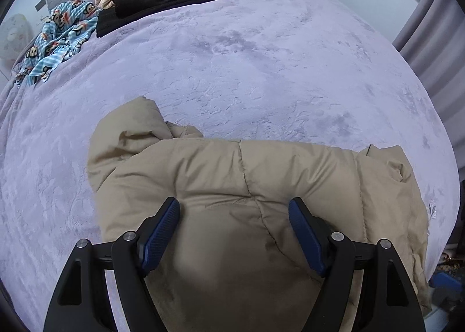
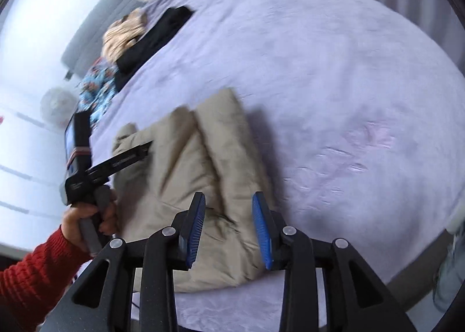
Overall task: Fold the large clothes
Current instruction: 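Lower the bundled beige jacket onto the bed and open both tools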
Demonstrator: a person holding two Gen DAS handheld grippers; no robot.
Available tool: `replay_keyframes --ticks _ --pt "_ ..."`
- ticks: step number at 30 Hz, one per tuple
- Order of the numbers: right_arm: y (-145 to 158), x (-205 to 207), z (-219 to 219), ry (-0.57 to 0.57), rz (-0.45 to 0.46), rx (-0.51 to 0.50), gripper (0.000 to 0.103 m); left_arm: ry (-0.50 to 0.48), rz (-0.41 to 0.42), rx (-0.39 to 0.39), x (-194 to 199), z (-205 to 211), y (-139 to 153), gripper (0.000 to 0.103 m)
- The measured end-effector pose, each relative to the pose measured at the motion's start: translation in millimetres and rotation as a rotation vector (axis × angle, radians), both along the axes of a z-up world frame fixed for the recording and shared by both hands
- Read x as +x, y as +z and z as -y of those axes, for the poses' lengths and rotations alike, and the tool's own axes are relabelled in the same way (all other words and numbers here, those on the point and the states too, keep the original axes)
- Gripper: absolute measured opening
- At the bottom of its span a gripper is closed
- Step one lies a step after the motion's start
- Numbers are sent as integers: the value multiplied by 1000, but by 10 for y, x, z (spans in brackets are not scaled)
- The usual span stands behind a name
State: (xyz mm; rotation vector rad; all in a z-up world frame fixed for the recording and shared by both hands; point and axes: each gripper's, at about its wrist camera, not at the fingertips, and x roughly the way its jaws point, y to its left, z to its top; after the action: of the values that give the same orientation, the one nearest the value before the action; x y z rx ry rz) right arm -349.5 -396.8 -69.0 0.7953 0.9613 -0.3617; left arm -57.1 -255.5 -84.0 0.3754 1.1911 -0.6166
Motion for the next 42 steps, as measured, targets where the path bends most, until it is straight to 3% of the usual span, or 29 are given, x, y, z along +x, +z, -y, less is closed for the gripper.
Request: replay_keyframes --ticks 3,6,10,16,18,21,29,31,36,40,42 --pt "-254 266 -151 67 -90 38 37 6 -14 -11 -74 -264 188 78" --pt "-503 369 -257 63 -153 74 37 17 -21 1 -194 -565 297 78" --pt "-607 295 -327 26 -164 105 37 56 -48 29 -341 -923 336 78" --pt "-426 343 -399 26 -189 27 37 102 -98 29 -518 -1271 327 78" --pt "-353 333 -461 16 -179 10 44 102 -117 33 -572 -1345 309 80" --pt "-290 230 -538 3 -170 -8 50 87 -118 23 -658 -1442 317 103" --pt "-179 87 -721 -36 -155 -53 51 41 -111 14 -789 -1629 332 103" --pt "-154 45 -748 -35 -151 -58 56 45 -103 13 -802 -1672 351 103" --pt "-88 63 -789 -18 -149 -53 57 76 -121 12 -782 -1718 360 103" --pt "-1 94 -685 8 -130 -53 73 110 -129 26 -754 -1673 325 103" --pt "16 133 -573 27 -127 -50 73 140 -131 45 -737 -1633 305 103"
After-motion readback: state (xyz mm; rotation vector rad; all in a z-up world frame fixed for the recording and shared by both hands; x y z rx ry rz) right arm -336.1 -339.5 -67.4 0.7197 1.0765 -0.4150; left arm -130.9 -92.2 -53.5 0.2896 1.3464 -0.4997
